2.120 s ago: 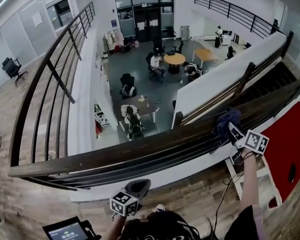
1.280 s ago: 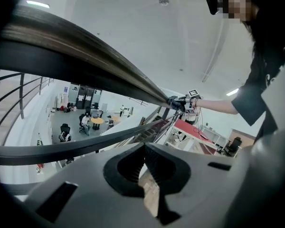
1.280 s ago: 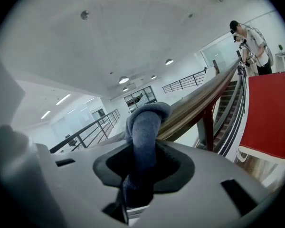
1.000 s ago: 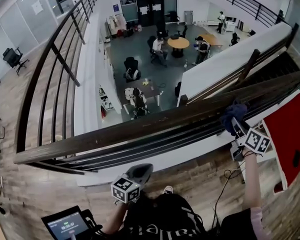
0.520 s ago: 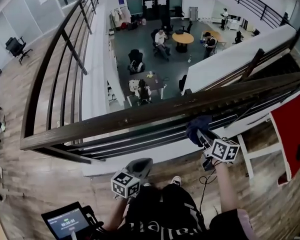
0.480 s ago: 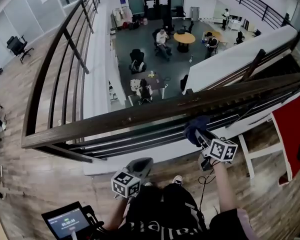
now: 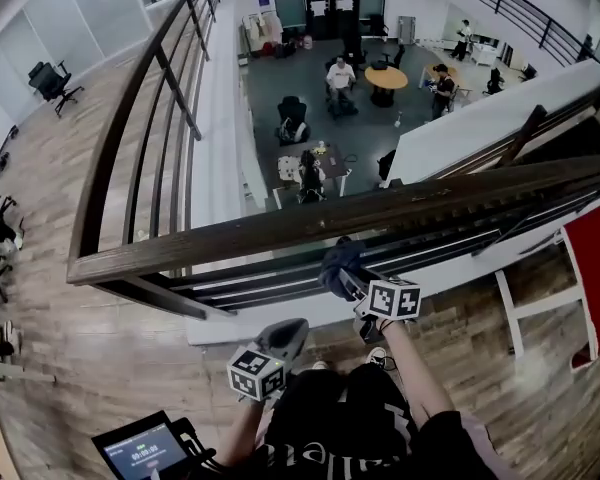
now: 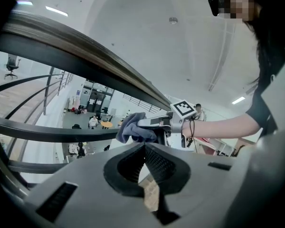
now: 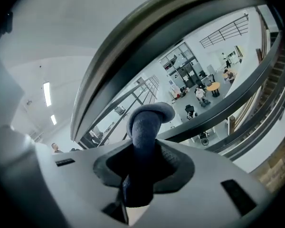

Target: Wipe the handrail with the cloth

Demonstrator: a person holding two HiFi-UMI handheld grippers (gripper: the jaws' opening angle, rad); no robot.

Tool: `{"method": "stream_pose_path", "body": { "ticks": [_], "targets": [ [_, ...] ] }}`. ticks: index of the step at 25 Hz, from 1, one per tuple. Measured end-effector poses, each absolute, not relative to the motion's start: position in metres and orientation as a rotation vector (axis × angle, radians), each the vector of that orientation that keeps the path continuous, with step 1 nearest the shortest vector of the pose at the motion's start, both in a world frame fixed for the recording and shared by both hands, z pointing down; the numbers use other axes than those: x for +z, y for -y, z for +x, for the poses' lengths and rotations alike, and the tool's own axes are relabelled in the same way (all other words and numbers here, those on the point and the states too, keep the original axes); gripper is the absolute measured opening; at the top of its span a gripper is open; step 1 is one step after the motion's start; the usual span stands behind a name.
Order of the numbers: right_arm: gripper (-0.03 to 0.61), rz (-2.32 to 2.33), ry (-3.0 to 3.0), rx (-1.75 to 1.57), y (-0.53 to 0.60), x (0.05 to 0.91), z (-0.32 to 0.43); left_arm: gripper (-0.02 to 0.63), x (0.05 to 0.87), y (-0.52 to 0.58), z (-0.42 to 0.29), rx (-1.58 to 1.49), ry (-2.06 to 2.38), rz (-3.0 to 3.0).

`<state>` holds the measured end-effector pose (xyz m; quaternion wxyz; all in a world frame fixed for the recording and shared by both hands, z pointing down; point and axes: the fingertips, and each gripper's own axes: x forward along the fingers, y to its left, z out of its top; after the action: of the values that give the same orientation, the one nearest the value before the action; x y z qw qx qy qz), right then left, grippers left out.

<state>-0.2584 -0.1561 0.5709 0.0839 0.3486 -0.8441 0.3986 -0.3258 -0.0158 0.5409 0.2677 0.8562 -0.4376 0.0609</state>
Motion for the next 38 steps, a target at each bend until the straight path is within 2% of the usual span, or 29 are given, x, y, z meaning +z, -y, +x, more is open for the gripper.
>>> {"method": "stream_pose_path", "body": {
  "ticks": [10, 20, 26, 38],
  "targets": [
    [0.104, 0.942, 2.424, 1.167, 0.154, 0.608, -0.296, 0.002, 0.549, 0.008, -0.35, 0.096, 1.287, 2.211],
    [0.104, 0.997, 2.383, 1.204, 0.166, 0.611, -0.264, 0.002, 0.53, 0.03, -0.335, 0.084, 1.266, 2.246],
    [0.104, 1.047, 2.367, 1.267, 0.193, 0.606, -0.208, 0.002, 0.523, 0.062, -0.285, 0.116, 1.237, 2.258],
    [0.104, 1.195, 2.344, 1.329, 0.27, 0.637, -0.027, 0.002, 0.559, 0.137, -0.117, 0.231, 1.073, 2.341]
  ]
}}
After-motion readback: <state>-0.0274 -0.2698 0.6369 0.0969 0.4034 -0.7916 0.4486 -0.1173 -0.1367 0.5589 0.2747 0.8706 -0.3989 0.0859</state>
